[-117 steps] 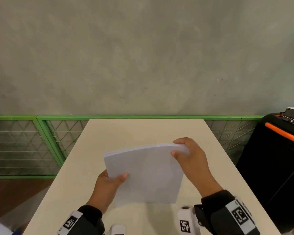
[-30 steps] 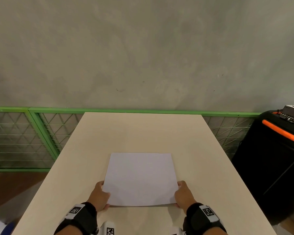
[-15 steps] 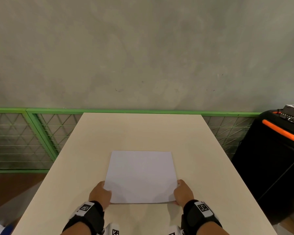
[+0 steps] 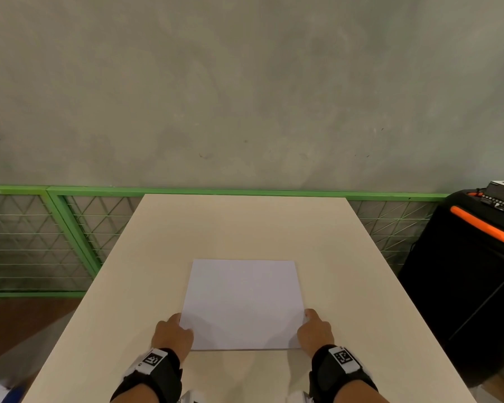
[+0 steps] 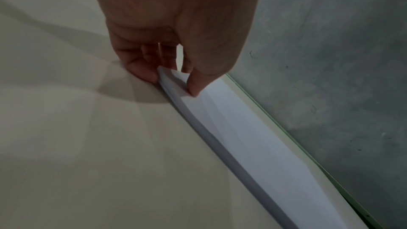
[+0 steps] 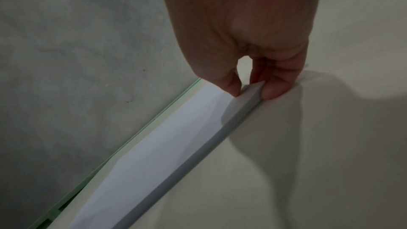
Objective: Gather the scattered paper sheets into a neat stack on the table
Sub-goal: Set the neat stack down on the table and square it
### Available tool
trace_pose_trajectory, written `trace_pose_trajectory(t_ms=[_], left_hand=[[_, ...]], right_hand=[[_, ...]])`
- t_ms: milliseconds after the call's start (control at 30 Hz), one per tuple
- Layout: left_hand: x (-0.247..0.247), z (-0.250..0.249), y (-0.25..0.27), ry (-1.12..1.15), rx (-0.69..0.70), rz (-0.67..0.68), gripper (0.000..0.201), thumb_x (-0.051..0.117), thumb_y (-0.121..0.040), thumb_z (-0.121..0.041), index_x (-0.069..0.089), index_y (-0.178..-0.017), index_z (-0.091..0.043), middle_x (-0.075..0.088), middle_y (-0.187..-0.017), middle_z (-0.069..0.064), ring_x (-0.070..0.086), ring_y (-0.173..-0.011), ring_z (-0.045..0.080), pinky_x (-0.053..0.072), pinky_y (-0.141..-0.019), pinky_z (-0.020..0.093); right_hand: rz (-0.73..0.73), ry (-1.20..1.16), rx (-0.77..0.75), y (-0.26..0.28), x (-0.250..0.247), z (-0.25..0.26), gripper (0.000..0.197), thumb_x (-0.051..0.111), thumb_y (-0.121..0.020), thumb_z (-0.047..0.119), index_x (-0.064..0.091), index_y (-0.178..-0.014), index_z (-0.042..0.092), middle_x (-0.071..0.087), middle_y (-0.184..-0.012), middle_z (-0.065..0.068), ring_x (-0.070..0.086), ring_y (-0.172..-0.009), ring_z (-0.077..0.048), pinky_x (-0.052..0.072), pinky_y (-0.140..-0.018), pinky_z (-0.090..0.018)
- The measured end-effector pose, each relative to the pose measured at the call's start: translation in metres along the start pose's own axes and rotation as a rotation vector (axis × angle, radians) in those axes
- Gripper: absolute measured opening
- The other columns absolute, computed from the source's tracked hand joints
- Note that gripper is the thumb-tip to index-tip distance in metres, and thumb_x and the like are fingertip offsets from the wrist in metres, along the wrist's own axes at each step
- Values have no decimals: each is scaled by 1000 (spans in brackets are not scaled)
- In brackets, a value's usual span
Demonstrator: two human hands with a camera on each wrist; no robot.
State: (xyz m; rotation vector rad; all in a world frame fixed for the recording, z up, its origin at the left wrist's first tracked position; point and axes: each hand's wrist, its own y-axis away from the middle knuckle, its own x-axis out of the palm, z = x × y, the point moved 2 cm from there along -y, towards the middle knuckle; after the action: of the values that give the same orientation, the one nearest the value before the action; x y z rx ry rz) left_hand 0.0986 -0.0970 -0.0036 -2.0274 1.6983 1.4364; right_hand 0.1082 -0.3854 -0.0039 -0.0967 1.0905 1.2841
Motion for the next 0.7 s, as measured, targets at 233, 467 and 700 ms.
trace_pose_trajectory(t_ms=[233,467,700], left_hand=[[-2,1,2,26,11,-7,53,51,-86,-18,41,-137,-8,46,-137,19,50,-121,34,41,-98,36],[-6,9,4,110,21,8,41,42,-87,-4,51,-127,-1,55,-130,19,51,-116,34,36,-88,31],[-7,17,13,35,110,51,23,48,-73,-9,61,-91,-13,62,-94,9,56,-83,24,46,-75,30]], right_hand=[[13,9,-41,1,-3,-2,53,31,-88,4,37,-138,18,48,-130,-20,52,-113,-35,44,-91,-35],[84,-62,-92,3,-10,-3,43,36,-87,4,48,-128,5,56,-123,-19,46,-89,-25,40,-78,-27],[176,188,-154,13,-13,-7,54,59,-73,8,44,-125,6,52,-121,-14,50,-92,-21,46,-70,-20]])
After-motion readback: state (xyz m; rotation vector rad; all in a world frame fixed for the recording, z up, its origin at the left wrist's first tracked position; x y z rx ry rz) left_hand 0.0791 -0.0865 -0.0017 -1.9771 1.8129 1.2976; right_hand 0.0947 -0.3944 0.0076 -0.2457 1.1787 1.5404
